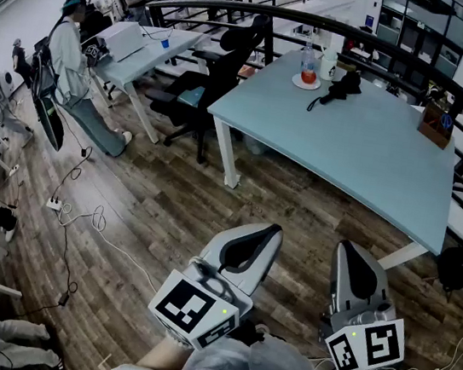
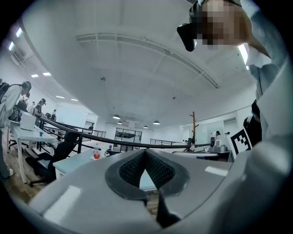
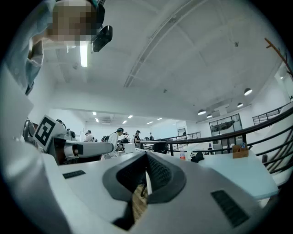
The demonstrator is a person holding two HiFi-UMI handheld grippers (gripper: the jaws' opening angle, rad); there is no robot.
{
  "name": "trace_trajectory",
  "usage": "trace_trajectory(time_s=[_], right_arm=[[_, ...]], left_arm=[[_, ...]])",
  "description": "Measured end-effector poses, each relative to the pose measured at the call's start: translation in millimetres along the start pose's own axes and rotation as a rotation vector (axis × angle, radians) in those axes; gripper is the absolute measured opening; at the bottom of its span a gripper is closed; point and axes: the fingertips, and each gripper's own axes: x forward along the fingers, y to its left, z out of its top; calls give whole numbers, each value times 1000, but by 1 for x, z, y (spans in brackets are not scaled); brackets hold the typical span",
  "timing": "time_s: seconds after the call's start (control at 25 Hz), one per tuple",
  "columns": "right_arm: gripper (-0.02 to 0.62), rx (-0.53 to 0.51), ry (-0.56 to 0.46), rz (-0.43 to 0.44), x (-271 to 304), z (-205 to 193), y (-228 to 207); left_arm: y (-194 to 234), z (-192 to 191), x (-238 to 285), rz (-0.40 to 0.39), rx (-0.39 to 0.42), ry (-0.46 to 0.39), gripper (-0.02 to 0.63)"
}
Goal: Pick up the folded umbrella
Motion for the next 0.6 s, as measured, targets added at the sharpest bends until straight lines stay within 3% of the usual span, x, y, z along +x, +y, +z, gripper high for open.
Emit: trace_trajectory(time_s=[0.6], right_arm=[[0,9,7,8,0,-4,-15]], left_arm=[[-13,-5,17,-20,1,7,5]])
